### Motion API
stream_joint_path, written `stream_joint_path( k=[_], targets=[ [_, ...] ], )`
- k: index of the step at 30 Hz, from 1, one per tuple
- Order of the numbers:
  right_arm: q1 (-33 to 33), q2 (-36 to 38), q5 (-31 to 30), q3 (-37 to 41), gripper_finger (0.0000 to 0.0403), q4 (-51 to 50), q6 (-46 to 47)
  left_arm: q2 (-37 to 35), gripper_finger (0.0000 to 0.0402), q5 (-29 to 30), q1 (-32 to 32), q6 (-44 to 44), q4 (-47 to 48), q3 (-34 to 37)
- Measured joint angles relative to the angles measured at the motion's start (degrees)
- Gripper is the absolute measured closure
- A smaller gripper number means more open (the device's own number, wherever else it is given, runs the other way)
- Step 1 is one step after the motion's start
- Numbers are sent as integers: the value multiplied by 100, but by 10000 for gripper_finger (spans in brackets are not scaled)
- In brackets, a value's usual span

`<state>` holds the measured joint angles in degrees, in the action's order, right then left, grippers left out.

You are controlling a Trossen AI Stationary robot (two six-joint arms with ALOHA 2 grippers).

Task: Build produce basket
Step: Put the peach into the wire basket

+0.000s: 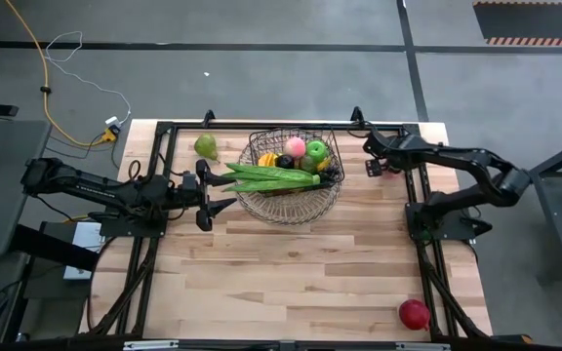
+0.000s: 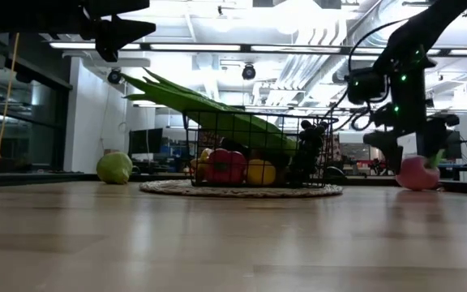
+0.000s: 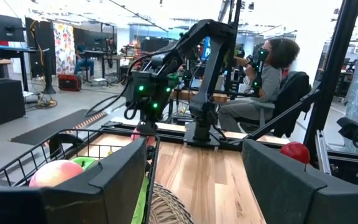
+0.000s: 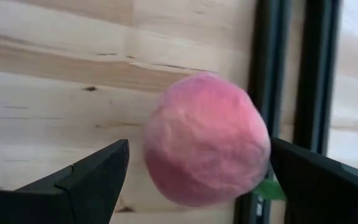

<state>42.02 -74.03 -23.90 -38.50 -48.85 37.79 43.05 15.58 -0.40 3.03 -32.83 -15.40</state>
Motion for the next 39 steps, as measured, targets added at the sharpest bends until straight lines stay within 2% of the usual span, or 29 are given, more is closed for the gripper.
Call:
stream_joint_path(
  k=[8,15,21,29,33,39],
  targets=[
    [0,-659,57,0,29,184,-178,2,147,2,-1,-12,2,0],
    [0,-893,-43,0,29,347,-183,0,147,0,0,-4,2,0],
    [0,-891,-52,0,37,397,-199,0,147,2,-2,-15,2,0],
    [0,-891,-153,0,95,395,-187,1,147,-1,-2,-15,1,0],
    [-44,-846,-258,0,104,387,-415,0,147,2,0,-17,1,0],
    [-738,-12,-1100,0,107,479,-678,0,147,0,-2,-11,37,0]
  ],
)
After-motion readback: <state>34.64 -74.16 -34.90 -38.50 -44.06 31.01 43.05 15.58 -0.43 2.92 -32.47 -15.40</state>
